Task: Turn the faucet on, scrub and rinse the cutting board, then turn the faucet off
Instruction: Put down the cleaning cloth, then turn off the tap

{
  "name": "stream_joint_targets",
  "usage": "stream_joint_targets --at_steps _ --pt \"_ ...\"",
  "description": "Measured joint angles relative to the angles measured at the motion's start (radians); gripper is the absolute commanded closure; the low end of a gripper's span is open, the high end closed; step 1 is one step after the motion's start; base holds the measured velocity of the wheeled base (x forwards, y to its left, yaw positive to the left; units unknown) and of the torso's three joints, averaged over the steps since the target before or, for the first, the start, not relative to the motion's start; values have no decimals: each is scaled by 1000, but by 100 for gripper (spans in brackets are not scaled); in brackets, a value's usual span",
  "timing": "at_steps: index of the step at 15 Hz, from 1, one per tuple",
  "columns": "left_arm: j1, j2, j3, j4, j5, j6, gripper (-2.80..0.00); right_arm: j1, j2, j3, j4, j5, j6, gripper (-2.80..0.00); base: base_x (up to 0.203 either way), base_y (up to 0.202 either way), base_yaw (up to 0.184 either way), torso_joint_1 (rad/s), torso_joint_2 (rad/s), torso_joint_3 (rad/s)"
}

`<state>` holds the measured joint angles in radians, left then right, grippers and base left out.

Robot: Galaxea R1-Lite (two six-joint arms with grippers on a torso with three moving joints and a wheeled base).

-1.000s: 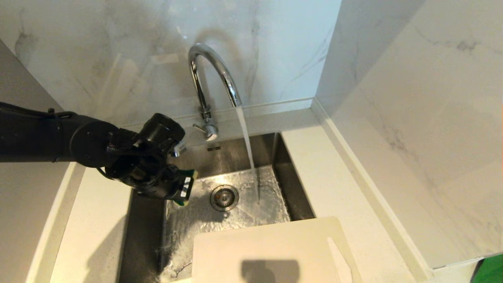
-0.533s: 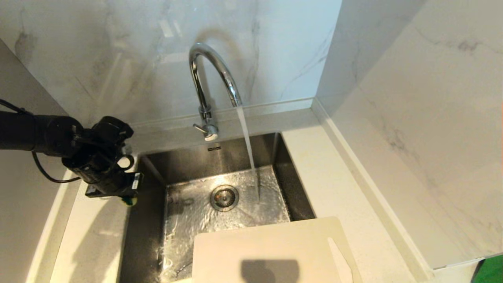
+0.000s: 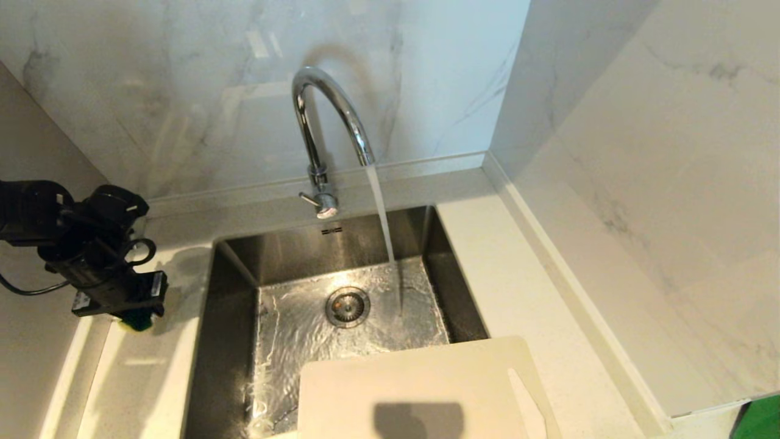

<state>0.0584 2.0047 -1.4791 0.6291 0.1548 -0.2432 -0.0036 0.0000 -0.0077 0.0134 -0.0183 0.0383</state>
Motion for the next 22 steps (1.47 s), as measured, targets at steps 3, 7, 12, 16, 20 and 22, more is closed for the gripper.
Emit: stream_joint_targets --at_steps 3,7,12,16,20,22 --pt "10 5 -5 0 -4 6 -280 0 0 0 0 0 0 0 0 0 0 0 0 0" --pt "2 -2 -10 1 -36 36 -280 0 0 0 0 0 0 0 0 0 0 0 0 0" --pt "-92 -50 -44 1 -90 149 -280 0 0 0 0 0 0 0 0 0 0 0 0 0" --pt "-226 -17 -191 19 -105 183 0 0 0 0 0 0 0 0 0 0 0 0 0 0" --pt "-346 60 -388 125 -118 163 0 0 0 0 0 0 0 0 0 0 0 0 0 0" --pt "-395 97 -474 142 -116 139 0 0 0 0 0 0 0 0 0 0 0 0 0 0"
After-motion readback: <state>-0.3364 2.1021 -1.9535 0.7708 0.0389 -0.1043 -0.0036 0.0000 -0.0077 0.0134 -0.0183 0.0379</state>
